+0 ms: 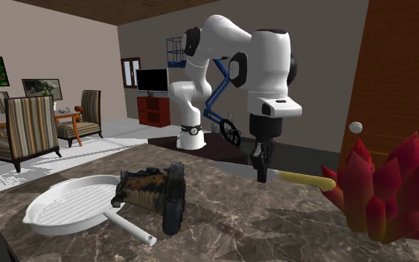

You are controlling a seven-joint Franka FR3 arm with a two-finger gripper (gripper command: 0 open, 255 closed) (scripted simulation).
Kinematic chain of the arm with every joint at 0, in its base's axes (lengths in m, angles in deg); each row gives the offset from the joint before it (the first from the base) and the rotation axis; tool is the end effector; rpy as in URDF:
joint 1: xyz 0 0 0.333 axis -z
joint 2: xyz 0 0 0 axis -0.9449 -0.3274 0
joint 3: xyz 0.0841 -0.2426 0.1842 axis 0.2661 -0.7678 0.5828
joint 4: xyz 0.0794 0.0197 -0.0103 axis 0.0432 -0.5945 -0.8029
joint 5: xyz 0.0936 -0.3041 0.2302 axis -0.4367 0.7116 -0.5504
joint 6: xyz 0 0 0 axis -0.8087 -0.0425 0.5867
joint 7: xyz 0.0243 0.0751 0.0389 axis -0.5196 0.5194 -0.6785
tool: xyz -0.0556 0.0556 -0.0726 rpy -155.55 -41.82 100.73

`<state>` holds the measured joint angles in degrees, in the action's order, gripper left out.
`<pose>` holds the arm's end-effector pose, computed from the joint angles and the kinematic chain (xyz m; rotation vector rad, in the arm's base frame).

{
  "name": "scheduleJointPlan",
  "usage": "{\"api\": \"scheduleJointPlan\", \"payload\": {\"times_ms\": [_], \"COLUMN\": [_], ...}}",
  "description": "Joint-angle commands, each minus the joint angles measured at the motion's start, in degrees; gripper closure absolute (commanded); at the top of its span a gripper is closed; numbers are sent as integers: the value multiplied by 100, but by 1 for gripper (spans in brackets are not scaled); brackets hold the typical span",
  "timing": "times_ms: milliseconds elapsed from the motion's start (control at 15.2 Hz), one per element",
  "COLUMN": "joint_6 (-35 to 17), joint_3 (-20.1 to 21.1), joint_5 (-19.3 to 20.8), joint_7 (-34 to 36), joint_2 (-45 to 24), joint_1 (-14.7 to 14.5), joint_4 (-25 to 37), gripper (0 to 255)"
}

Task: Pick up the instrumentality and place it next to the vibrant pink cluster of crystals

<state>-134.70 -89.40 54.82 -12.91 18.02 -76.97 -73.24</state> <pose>0.7166 -0.0034 0.3151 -2.9712 -1.0032 -0.0318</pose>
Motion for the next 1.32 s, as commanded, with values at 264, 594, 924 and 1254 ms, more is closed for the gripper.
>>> {"api": "scheduleJointPlan", "payload": {"times_ms": [264,594,924,1254], "joint_6": [-341,-605,-655,-655], "joint_3": [26,49,54,54], "joint_5": [-35,-67,-73,-73], "joint_7": [-15,-35,-39,-39], "joint_2": [-222,-429,-472,-472], "joint_1": [2,15,18,18], "joint_4": [-118,-176,-183,-183], "gripper": [255,255,255,0]}}
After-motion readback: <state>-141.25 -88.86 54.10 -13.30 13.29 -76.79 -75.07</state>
